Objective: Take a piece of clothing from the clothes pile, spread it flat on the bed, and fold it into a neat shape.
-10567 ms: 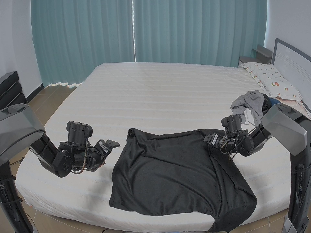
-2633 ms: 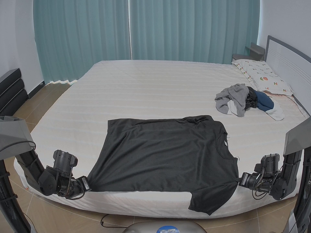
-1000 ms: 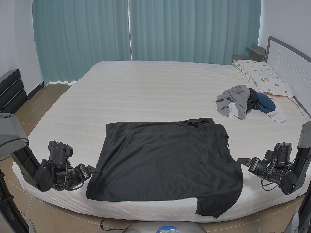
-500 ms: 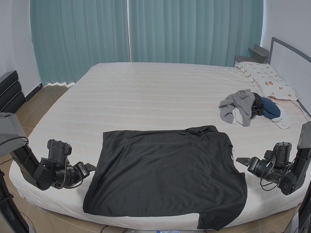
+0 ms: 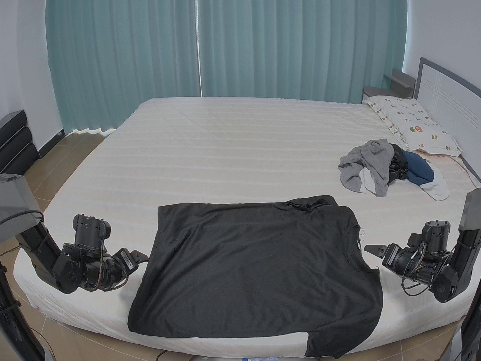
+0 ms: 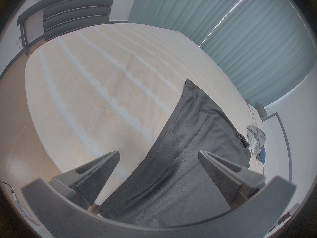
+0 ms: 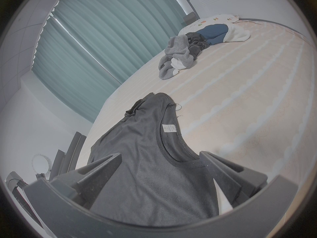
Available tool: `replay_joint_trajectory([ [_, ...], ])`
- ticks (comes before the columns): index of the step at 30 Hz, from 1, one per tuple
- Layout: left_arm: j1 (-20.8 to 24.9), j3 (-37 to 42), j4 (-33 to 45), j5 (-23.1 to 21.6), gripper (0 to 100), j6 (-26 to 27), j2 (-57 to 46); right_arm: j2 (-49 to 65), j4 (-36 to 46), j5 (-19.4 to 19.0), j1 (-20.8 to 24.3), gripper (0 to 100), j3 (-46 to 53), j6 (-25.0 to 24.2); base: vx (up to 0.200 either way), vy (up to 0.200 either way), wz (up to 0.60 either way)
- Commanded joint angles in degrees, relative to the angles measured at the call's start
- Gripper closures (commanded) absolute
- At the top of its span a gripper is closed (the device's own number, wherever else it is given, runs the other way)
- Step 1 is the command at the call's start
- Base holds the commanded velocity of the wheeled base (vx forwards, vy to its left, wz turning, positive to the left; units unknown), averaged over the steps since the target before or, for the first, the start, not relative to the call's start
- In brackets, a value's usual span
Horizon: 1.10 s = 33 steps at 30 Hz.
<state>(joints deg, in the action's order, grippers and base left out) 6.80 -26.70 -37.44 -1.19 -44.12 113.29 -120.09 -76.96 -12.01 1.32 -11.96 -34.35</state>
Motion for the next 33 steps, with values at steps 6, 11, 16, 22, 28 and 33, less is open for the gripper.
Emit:
replay_joint_trajectory([
  [6,0.05,-0.2,-0.09,0.05,0,0.0,-0.26,0.03,-0.03,-0.12,0.09,0,0.09,-0.1,0.0,0.067,0.0],
  [11,0.05,-3.36,0.61,0.05,0,-0.18,-0.96,0.38,-0.03,-0.3,0.27,0,0.01,-1.24,0.0,0.0,0.0],
  [16,0.23,-11.18,0.7,0.05,0,-0.18,2.29,0.47,-0.03,-0.3,1.23,0,0.01,-2.82,0.0,0.0,0.0],
  [22,0.4,-25.86,3.16,-0.83,0,-0.18,13.01,0.38,-0.03,-0.38,1.32,0,0.09,-2.91,0.0,0.0,0.0],
  [28,0.23,-38.61,5.53,-5.22,0,-0.53,21.36,0.56,-0.03,-0.38,1.32,0,0.27,-3.0,0.0,0.0,0.0],
  [33,1.55,-48.45,5.71,-4.52,0,-0.62,29.1,0.38,-0.03,-0.38,1.76,0,0.36,-3.0,0.0,0.0,0.0],
])
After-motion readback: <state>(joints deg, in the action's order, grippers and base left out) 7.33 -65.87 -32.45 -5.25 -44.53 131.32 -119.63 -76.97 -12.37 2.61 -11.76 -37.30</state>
